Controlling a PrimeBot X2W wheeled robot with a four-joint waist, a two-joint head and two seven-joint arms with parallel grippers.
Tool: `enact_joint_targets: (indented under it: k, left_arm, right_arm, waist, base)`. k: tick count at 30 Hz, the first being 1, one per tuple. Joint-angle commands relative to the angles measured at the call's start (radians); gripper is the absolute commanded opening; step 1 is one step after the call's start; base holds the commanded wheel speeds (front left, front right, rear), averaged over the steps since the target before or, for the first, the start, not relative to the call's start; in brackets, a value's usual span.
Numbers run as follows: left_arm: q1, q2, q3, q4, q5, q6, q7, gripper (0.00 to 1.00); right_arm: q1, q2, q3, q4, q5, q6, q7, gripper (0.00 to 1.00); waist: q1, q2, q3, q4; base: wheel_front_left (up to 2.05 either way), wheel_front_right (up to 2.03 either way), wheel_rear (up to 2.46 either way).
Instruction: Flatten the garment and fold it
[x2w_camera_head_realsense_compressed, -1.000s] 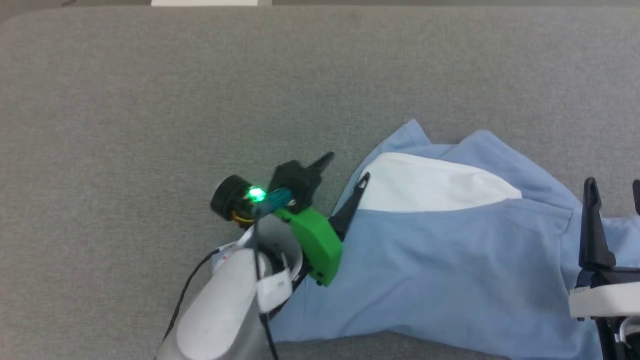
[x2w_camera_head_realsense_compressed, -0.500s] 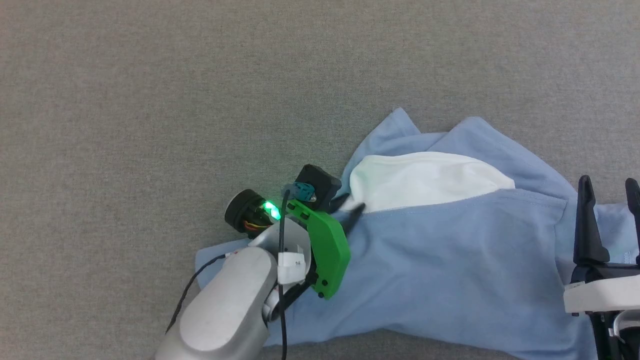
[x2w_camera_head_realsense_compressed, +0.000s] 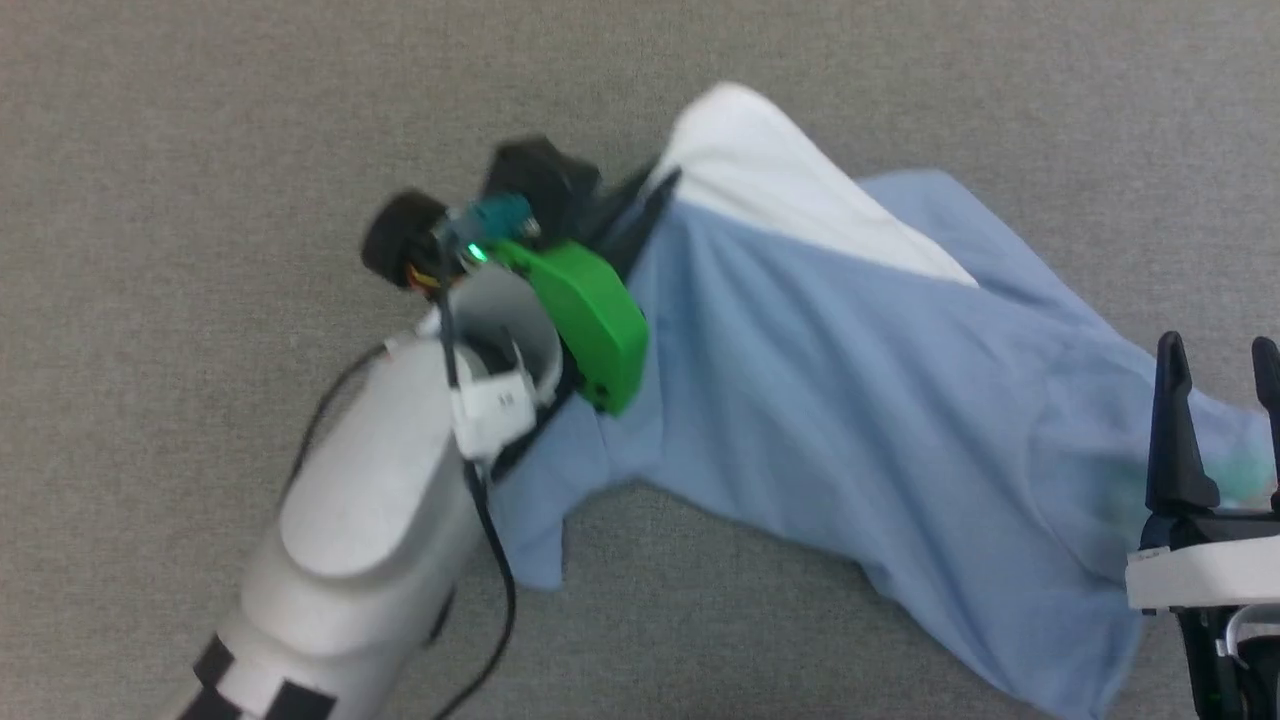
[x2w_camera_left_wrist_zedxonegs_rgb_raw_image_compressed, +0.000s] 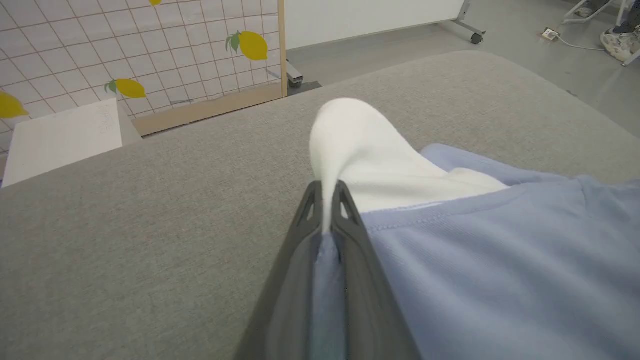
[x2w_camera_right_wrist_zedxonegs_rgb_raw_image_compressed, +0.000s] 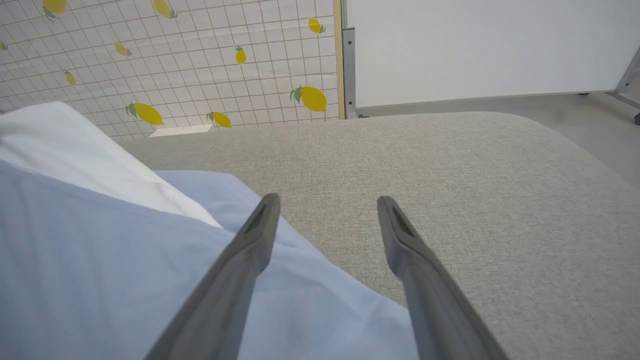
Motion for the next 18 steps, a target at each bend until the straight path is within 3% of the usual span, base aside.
enact_joint_targets:
  k: [1, 6, 7, 12, 18]
  left_arm:
    - [-0.049, 0.013, 0.017, 0.022, 0.017, 0.011, -0.022, 0.00]
    - [-0.155, 0.017, 0.056, 0.166, 0.075, 0.067, -0.111, 0.00]
    - [-0.180, 0.004, 0.055, 0.258, 0.082, 0.077, -0.135, 1.00]
    - [-0.190, -0.027, 0.071, 0.346, 0.054, 0.077, -0.206, 1.00]
    - [-0.165, -0.039, 0.097, 0.332, 0.018, 0.068, -0.299, 1.00]
  right_arm:
    - [-0.028, 0.001, 0.006, -0.006, -0.007, -0.002, 0.003, 1.00]
    - [-0.052, 0.001, 0.016, -0.005, -0.014, -0.002, 0.005, 1.00]
    - [-0.058, 0.001, 0.026, 0.004, -0.014, -0.002, 0.007, 1.00]
    - [-0.059, 0.001, 0.026, 0.019, -0.014, -0.002, 0.004, 1.00]
    - [-0.041, 0.001, 0.022, 0.028, -0.024, -0.002, 0.010, 1.00]
  waist:
    - [0.0000, 0.0000, 0.031, -0.008]
    - [0.0000, 0.0000, 0.069, -0.028]
    - [0.0000, 0.0000, 0.077, -0.036]
    - [0.0000, 0.0000, 0.068, -0.029]
    - [0.0000, 0.0000, 0.010, 0.012]
  base:
    - [0.00, 0.00, 0.00]
    - [0.00, 0.00, 0.00]
    - [0.00, 0.00, 0.00]
    - [0.00, 0.00, 0.00]
    - [0.00, 0.00, 0.00]
